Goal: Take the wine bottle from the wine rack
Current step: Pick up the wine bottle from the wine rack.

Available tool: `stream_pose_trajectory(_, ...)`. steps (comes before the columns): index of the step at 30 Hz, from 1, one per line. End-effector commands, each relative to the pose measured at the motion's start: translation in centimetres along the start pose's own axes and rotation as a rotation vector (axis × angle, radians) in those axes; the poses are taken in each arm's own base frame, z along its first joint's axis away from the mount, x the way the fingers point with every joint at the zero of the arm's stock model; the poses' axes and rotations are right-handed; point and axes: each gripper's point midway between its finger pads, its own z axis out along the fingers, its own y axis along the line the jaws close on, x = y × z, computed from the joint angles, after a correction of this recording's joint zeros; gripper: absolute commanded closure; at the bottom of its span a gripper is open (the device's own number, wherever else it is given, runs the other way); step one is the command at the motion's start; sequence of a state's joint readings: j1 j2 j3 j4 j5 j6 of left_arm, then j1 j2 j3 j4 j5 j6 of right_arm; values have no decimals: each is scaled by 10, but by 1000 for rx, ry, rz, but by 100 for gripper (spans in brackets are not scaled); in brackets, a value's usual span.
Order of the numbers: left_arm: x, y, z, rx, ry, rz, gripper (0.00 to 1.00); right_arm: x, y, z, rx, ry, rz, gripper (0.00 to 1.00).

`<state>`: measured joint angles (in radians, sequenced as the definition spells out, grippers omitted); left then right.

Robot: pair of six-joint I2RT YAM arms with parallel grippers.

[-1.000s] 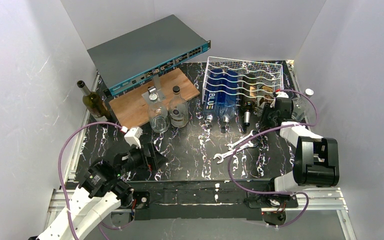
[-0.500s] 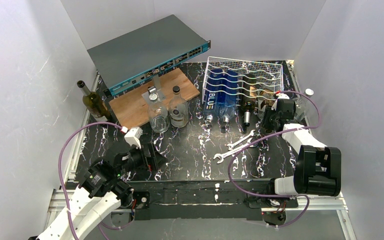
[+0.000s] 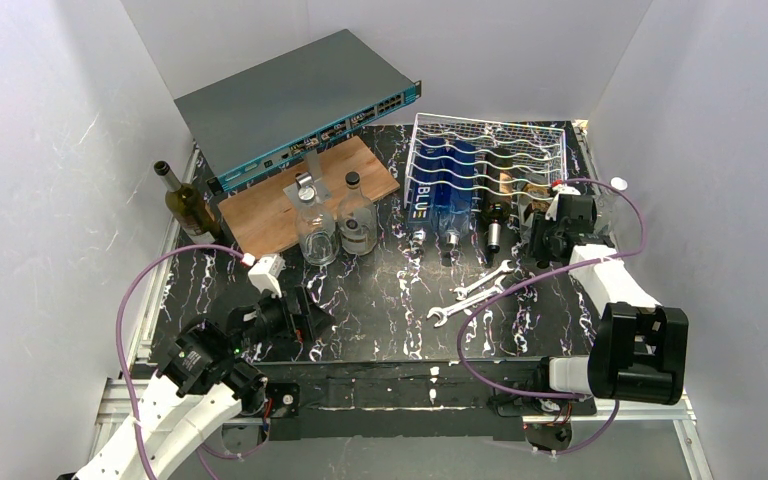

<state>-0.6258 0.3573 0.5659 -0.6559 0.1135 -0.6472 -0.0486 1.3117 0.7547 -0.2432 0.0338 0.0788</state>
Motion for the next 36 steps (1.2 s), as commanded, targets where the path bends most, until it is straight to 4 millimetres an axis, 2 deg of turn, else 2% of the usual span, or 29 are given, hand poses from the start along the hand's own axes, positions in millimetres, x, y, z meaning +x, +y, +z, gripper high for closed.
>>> stream_pose_trajectory(1, -4, -3, -4, 6, -13, 11, 1, -35, -4, -20, 13, -78, -48, 99)
stream_pose_trajectory(14, -3, -3, -3, 9, -8, 15, 1, -27, -11, -32, 29, 23, -116, 99)
stream_pose_trajectory(23, -3, -4, -2, 13, -8, 18, 1, -32, -14, -48, 43, 32, -151, 99)
stream_pose_trajectory(36, -3, -6, -2, 26, -8, 25, 1, -27, -24, -67, 64, 121, -242, 99)
